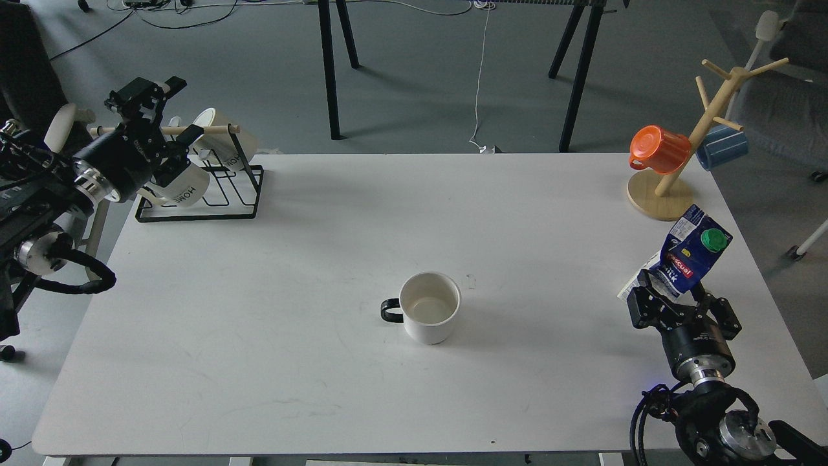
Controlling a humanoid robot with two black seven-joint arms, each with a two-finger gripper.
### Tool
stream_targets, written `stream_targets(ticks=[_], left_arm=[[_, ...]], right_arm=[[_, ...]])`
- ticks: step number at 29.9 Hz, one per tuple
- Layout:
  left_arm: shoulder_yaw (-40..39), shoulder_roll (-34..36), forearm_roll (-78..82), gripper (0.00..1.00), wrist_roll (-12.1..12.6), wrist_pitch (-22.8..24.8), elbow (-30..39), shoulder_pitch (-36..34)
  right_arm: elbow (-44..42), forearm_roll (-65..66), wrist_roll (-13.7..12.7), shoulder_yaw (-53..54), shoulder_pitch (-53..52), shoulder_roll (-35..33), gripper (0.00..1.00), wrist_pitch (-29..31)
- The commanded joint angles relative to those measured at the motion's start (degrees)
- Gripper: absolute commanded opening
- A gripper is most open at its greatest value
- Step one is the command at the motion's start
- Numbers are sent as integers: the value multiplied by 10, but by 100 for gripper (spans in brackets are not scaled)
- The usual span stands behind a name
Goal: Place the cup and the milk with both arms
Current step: 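Lift the milk carton with the right gripper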
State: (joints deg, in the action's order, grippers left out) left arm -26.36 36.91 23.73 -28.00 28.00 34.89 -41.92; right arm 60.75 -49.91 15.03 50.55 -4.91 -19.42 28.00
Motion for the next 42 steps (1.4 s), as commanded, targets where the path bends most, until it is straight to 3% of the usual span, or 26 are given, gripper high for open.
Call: stream_targets(ticks=[1,11,23,42], left_arm=[[0,0,-1,87,0,0,-1,0],[0,-6,-1,88,0,0,-15,0],[0,-7,0,88,0,0,-25,0],[0,-8,0,89,0,0,-25,0]], right_arm=[[0,4,0,1,0,0,59,0],[0,14,0,1,0,0,53,0],[0,28,0,0,0,0,38,0],[-4,51,0,-4,3,1,32,0]])
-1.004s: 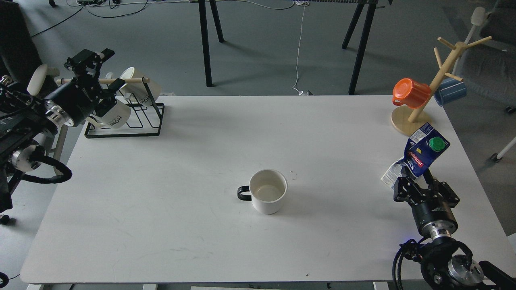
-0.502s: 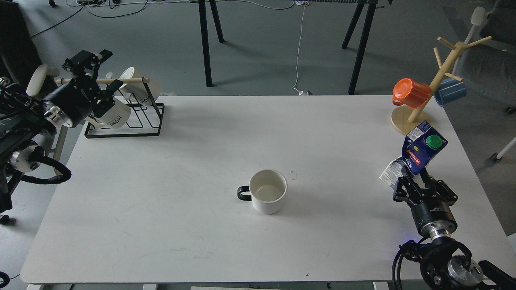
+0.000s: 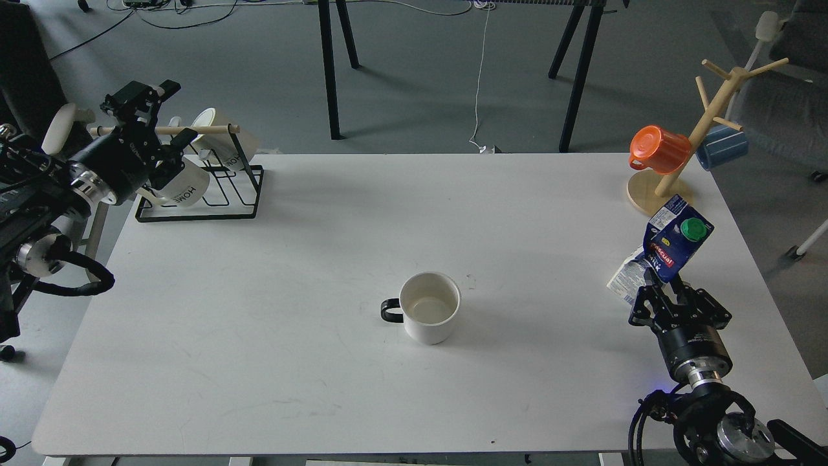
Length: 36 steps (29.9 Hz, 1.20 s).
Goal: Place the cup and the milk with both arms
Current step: 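Lift the milk carton with the right gripper, then carry the milk carton beside the white mug and lower it onto the table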
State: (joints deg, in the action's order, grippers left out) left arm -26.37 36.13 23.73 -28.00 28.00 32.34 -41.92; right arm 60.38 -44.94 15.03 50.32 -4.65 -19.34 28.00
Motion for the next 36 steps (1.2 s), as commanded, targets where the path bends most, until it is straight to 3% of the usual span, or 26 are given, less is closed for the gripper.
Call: stream_targets(ticks=[1,29,36], left_arm=[[0,1,0,89,0,0,-1,0],[1,0,0,89,0,0,-11,1],[1,0,0,89,0,0,-11,1]], right_arm=[[0,1,0,-2,1,0,31,0],[13,53,0,-2,-5,4,28,0],[59,114,-1,-5,-9,5,28,0]])
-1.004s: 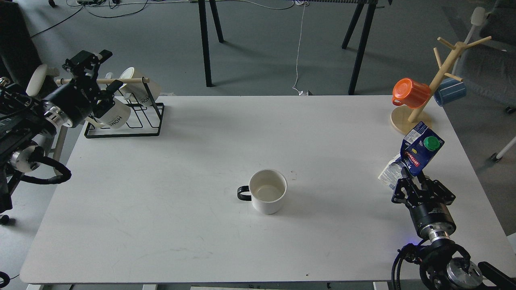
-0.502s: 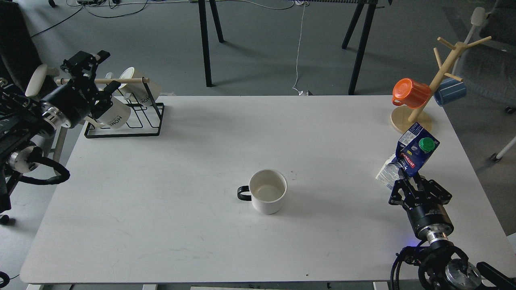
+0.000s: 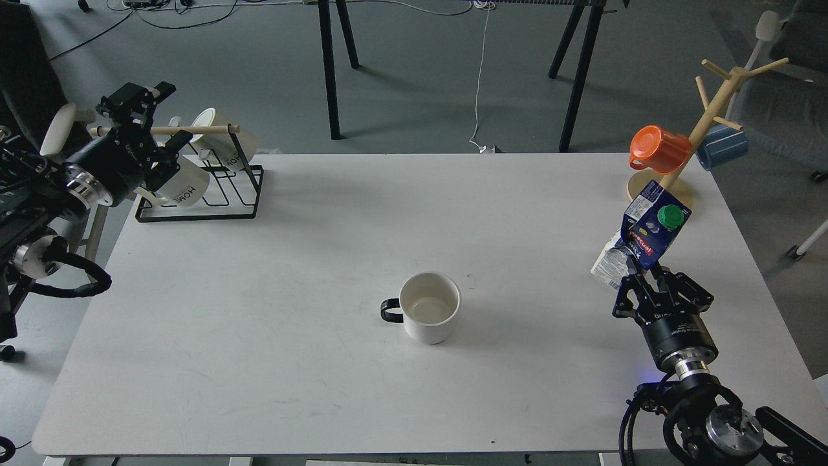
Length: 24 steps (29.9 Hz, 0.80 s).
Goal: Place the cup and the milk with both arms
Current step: 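Carry the milk carton beside the white mug and lower it onto the table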
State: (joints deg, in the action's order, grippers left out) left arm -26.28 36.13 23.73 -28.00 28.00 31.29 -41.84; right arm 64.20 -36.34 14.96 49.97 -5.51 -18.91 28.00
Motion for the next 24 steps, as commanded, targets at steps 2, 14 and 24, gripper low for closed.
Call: stream_targets(ticks=[2,14,24], left_arm=[[0,1,0,89,0,0,0,1],[1,2,0,89,0,0,0,4],[0,2,0,89,0,0,-1,4]], right_arm=[[34,43,0,-4,0,7,28,0],[58,100,0,-76,7,55,28,0],[58,129,0,-101,23,87,29,0]])
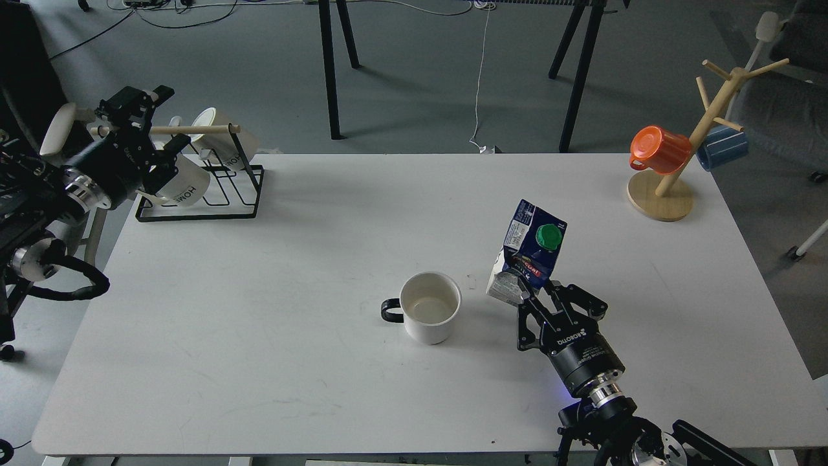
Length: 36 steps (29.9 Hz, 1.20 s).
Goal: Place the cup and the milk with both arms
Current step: 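Carry the milk carton beside the white mug and lower it onto the table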
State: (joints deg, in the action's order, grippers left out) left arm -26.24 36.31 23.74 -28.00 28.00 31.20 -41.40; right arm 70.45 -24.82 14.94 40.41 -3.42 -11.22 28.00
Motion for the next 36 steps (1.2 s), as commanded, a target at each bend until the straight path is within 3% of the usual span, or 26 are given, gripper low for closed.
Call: stream_targets(ticks=[1,27,36], left_arm=[[0,0,0,89,0,0,0,0],[0,0,0,89,0,0,0,2],[0,0,0,89,0,0,0,2]], right_arm=[[-7,16,0,-6,3,12,29,0],[-20,21,-1,-21,15,27,30,0],[-19,21,-3,-20,16,27,39,0]])
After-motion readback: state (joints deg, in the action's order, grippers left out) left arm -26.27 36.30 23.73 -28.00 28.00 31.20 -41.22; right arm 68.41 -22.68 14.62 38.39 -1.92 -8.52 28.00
